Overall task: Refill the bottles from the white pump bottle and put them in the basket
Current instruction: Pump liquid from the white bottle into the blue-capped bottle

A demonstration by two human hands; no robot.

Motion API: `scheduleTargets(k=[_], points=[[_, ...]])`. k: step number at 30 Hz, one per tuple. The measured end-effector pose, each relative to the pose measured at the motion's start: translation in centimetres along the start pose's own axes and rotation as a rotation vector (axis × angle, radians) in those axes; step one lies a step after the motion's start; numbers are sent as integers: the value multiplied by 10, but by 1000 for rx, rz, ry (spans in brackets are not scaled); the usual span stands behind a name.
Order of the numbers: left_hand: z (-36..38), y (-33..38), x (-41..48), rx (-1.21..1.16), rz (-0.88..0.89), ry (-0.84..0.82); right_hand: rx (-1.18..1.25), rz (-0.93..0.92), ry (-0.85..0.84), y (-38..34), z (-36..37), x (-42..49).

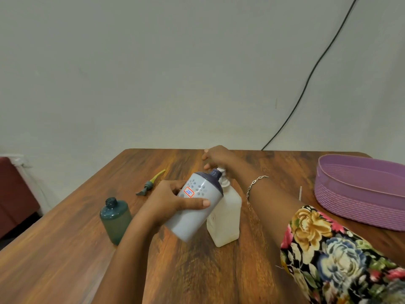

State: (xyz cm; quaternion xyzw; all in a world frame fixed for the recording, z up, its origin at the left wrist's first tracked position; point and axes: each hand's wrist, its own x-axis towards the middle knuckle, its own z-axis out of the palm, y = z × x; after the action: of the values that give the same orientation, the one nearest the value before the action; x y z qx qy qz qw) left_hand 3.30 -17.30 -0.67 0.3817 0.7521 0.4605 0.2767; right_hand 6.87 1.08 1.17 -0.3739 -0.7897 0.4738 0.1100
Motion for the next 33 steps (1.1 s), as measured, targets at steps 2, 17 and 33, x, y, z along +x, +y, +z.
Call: scheduleTargets(k=[2,17,33], points=[[-3,5,-1,-5,13,4,5,-11,8,-5,-2,0],[7,-5,0,5,6,-8,-221,-96,60,9,2,5],[7,-9,7,172,49,42,-268,-96,86,11,4,5]])
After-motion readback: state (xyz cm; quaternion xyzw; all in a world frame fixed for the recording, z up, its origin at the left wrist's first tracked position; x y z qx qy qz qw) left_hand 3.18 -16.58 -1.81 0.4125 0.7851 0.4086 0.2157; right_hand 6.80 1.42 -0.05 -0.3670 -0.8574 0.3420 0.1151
